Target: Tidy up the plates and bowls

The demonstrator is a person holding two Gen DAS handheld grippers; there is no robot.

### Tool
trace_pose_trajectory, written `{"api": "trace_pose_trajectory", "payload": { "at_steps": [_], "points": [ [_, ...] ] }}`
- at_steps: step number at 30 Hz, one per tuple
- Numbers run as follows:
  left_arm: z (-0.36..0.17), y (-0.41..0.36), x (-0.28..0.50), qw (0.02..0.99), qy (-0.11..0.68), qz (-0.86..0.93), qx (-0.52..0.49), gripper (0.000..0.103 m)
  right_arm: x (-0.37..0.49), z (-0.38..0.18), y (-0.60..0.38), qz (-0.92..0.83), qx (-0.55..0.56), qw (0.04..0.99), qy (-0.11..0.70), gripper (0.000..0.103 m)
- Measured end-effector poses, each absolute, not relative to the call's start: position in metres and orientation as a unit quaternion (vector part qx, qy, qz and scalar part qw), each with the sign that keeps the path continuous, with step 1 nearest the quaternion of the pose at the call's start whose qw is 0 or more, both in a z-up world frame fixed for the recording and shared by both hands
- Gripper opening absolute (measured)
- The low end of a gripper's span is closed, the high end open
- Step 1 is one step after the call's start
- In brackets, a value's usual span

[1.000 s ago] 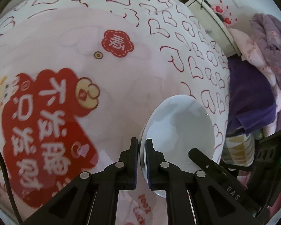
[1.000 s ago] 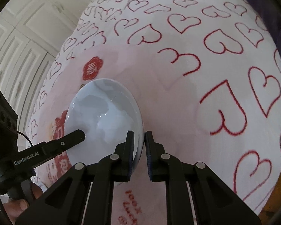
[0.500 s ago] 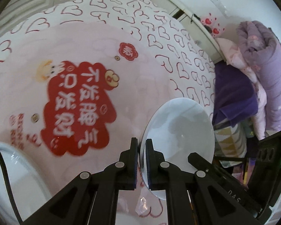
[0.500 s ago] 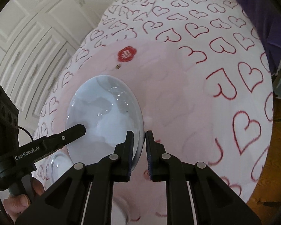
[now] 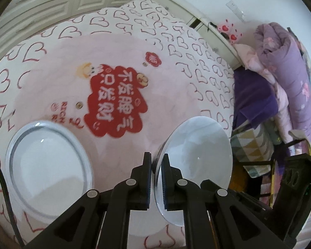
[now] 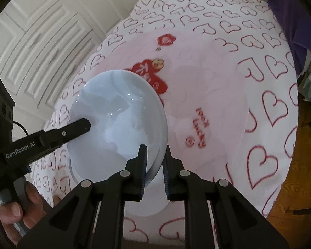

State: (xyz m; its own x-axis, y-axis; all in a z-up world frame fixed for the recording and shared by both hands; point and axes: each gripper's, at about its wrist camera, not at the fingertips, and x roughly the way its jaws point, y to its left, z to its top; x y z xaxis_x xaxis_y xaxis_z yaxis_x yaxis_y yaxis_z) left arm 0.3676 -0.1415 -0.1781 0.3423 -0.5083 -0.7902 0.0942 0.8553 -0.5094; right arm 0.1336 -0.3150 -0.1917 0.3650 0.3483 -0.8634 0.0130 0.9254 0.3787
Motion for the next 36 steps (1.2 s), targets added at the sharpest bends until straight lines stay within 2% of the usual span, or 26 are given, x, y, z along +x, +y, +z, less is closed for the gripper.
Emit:
{"api": "trace_pose_trajectory", "payload": {
  "at_steps": [17, 27, 36],
  "points": [
    [-0.194, -0.128, 0.313, 0.782, 0.571, -0.168, -0.185, 0.004, 0.091, -0.233, -0.292, 0.115, 0.149, 0.776, 0.602, 0.015],
    [-0.226, -0.146, 0.317, 0.766, 0.602, -0.152, -0.169, 0.004, 0.093, -0.258, -0.294, 0.106, 0.140, 0.750, 0.638, 0.015],
    [-0.244, -0.160, 0.316, 0.768, 0.605, -0.147, -0.150, 0.005, 0.096, -0.262, -0.293, 0.102, 0.127, 0.744, 0.648, 0.020]
  ]
}}
